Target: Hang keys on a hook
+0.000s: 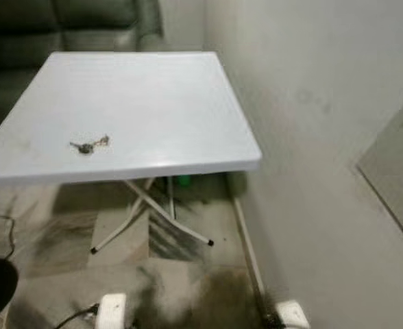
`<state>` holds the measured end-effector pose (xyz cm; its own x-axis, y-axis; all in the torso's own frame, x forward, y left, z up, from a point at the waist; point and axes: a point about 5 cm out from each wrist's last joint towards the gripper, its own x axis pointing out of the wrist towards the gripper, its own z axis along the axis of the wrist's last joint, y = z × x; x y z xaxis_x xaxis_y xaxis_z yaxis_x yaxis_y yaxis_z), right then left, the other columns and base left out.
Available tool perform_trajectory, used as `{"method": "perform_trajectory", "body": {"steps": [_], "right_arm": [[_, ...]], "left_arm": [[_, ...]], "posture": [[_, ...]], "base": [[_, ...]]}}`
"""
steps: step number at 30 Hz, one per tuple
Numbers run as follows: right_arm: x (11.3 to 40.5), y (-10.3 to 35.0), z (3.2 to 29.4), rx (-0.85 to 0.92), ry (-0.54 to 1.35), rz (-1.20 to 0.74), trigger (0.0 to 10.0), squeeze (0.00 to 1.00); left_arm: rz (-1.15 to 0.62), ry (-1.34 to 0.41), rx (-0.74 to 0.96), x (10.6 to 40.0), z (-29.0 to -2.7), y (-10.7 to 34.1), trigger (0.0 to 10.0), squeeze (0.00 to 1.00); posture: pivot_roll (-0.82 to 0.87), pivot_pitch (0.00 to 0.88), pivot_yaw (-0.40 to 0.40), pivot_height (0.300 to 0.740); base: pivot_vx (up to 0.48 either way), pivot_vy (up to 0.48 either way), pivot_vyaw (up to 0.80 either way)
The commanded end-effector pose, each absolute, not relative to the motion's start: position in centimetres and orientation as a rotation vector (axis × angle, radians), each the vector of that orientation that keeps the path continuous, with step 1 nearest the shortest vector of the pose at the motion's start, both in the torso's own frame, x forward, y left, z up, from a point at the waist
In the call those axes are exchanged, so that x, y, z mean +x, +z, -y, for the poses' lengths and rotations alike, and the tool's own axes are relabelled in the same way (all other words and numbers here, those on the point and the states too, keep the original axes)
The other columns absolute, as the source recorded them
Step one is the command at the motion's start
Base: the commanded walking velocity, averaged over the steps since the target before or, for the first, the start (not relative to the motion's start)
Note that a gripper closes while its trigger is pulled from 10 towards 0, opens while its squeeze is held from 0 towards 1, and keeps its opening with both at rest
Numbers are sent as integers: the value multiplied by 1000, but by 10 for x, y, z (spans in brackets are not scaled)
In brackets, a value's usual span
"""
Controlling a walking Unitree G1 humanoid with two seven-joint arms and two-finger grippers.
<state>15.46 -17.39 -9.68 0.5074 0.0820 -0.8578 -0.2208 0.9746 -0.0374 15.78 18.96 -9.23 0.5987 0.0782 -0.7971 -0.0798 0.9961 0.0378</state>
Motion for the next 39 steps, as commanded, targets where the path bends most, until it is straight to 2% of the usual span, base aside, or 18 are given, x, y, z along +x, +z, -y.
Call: {"method": "perform_trajectory", "body": {"steps": [1, 16, 39], "right_arm": [[142, -101, 185, -153, 156, -1070, 10000, 0], [143, -100, 184, -126, 141, -1070, 10000, 0], [144, -100, 182, -117, 148, -1067, 10000, 0]], "left_arm": [[-933, 82, -13, 155, -182, -94, 10000, 0], [-929, 94, -28, 156, -183, -94, 10000, 0], [-939, 122, -48, 152, -188, -95, 10000, 0]], "posture": [[-71, 0, -17, 740], [-61, 0, -21, 740], [-52, 0, -24, 740]], "base": [[0, 0, 800], [0, 0, 53], [0, 376, 0]]}}
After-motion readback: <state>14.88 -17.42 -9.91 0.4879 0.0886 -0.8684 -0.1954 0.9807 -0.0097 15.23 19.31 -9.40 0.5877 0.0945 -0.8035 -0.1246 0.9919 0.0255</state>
